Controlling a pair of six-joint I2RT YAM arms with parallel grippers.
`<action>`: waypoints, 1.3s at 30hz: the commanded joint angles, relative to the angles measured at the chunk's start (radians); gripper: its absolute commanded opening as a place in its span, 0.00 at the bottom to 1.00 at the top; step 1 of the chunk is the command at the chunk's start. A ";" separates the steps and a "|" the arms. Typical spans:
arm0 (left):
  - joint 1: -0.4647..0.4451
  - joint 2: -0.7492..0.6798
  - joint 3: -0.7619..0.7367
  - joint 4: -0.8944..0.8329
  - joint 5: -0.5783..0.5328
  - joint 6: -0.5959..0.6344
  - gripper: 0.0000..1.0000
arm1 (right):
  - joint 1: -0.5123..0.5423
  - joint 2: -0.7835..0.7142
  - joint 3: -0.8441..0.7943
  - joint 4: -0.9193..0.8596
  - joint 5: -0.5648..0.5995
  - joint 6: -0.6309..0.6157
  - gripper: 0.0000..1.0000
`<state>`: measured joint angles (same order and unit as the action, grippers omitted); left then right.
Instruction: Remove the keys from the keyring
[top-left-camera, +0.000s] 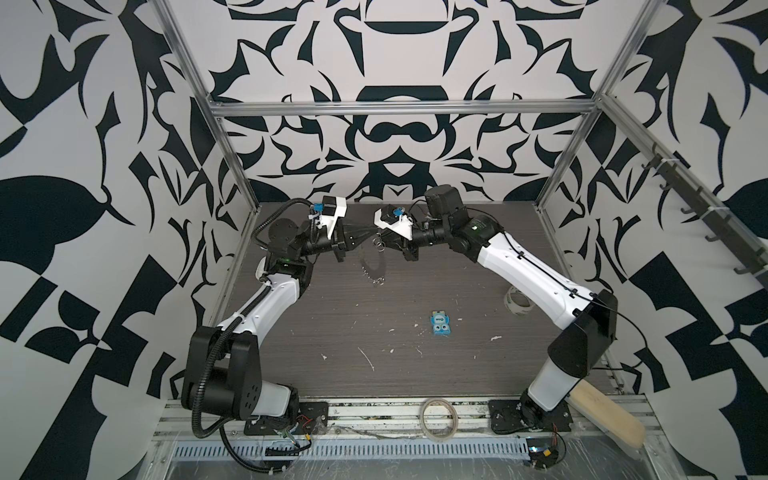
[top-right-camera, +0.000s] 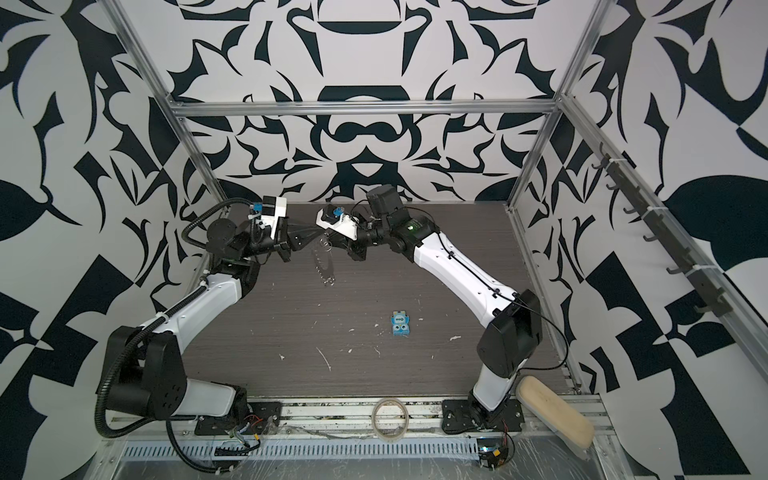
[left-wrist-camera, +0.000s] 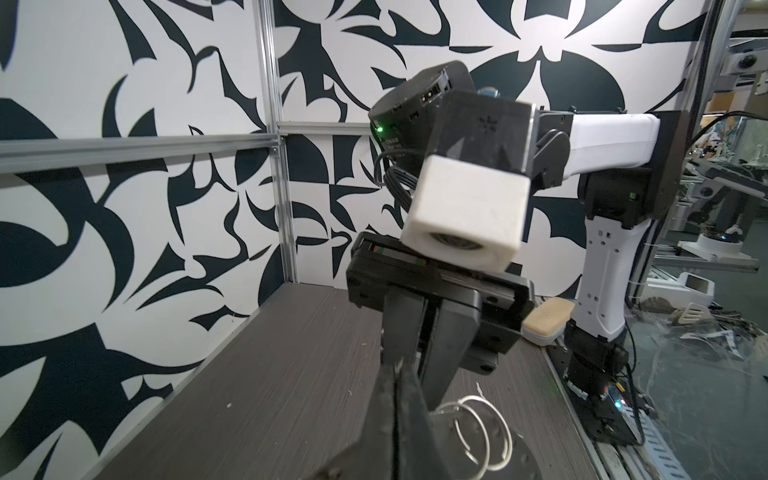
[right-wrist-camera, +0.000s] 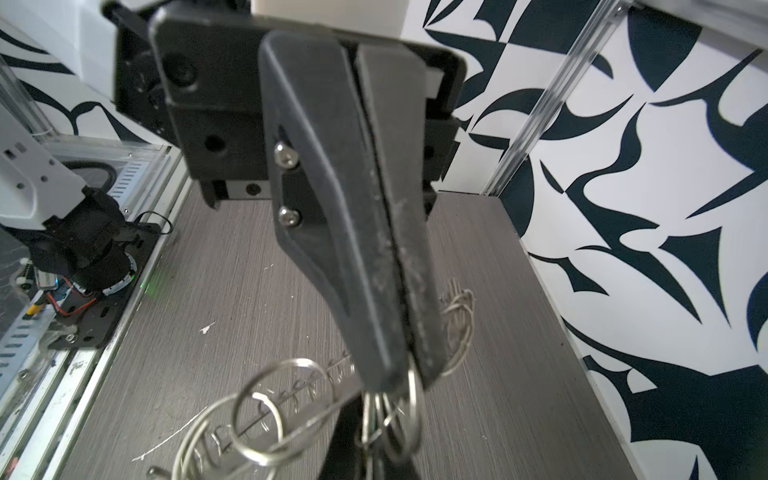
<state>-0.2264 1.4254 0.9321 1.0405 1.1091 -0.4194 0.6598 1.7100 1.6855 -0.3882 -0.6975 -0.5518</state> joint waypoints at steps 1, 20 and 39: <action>-0.029 0.023 -0.018 0.250 -0.127 -0.083 0.00 | 0.021 0.002 -0.015 0.043 -0.031 0.063 0.00; -0.083 0.086 -0.027 0.402 -0.256 -0.070 0.00 | 0.064 0.078 0.016 0.038 -0.039 0.069 0.00; -0.136 0.104 -0.011 0.401 -0.362 -0.047 0.00 | 0.052 0.120 -0.132 0.949 -0.051 0.418 0.00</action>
<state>-0.2798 1.5330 0.8787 1.3624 0.7120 -0.4545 0.6537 1.8122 1.5951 0.1936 -0.6636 -0.3092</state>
